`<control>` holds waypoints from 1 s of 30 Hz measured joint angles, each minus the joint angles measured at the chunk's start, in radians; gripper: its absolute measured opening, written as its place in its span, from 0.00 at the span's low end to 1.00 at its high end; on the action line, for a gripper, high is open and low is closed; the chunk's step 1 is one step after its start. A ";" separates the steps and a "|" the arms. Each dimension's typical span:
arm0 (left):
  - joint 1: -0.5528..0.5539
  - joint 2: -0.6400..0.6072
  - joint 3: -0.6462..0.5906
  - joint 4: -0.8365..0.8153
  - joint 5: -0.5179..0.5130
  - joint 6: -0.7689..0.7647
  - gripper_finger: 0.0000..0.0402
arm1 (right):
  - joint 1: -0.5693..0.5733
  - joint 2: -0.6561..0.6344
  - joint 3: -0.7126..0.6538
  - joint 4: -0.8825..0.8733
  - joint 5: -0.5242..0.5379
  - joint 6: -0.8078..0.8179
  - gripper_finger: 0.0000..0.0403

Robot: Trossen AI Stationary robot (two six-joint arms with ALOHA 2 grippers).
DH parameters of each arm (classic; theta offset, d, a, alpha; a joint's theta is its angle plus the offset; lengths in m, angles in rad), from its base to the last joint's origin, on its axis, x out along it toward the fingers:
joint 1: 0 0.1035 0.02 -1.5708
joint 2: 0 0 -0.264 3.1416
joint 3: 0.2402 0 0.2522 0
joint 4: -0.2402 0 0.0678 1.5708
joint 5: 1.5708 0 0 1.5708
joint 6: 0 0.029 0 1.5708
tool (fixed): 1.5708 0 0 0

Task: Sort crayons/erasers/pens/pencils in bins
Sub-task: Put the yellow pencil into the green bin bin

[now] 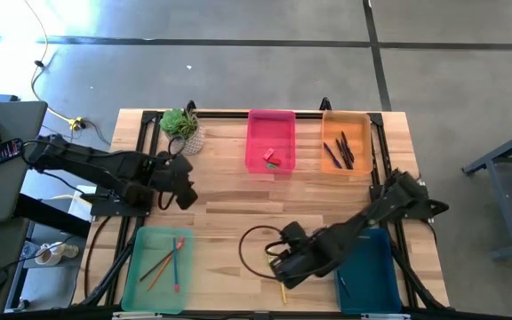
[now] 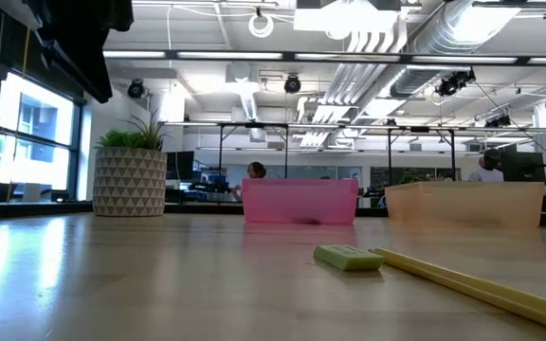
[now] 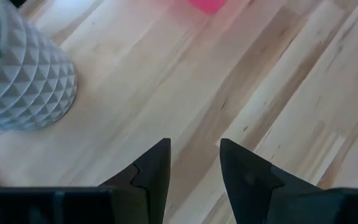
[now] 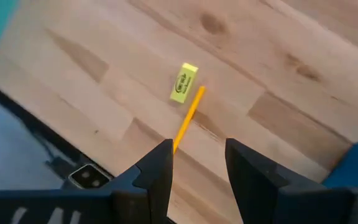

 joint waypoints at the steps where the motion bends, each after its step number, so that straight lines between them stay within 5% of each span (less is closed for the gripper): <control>1: 0.016 -0.008 0.000 -0.013 0.012 0.006 0.32 | -0.005 0.027 0.021 -0.007 -0.009 0.010 0.34; 14: 0.203 -0.042 0.000 -0.027 0.106 0.233 0.32 | -0.033 0.254 0.111 0.015 -0.139 0.150 0.34; 30: 0.283 -0.043 0.000 -0.019 0.131 0.358 0.32 | -0.033 0.381 0.109 0.132 -0.241 0.182 0.34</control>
